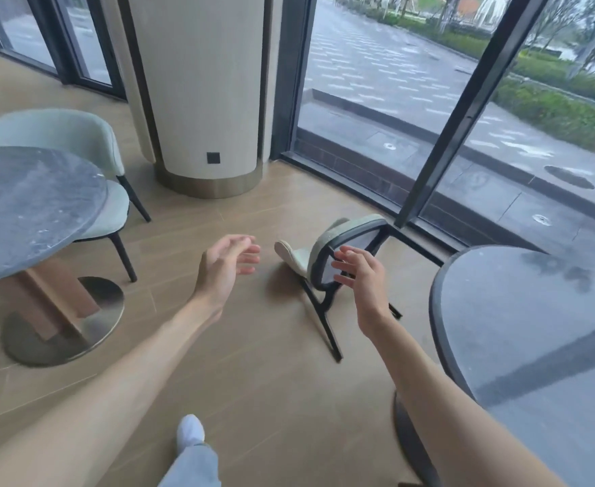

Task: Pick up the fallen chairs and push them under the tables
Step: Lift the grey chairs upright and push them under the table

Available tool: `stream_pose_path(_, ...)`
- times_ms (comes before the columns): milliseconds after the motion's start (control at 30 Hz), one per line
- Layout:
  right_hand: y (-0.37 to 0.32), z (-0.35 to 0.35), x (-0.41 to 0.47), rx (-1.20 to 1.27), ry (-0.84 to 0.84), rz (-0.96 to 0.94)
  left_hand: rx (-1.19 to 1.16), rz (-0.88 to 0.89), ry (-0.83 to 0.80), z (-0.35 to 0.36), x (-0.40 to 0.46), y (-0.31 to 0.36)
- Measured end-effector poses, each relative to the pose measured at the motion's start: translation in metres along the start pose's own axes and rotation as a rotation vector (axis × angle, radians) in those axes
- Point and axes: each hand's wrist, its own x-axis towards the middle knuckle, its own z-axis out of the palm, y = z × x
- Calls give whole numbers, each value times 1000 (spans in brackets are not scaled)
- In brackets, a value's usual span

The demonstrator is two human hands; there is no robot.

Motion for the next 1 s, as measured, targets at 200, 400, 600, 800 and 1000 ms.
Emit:
stream_pose_path(200,11,84,124,-61,63,58,-38,-64,-84,-4,172,-10)
stream_pose_path(400,-11,150,247,-28,157,87,-20,-124,-199,21,336,14)
stream_pose_path(600,-16,171,367,64,286,105,22,-171,-318,81,460,12)
stream_pose_path(800,16,180,530,139,379,111,116,-166,-380,152,600,-18)
stream_pose_path(1000,19,182,693,185,413,185,343,-248,-460,220,767,-15)
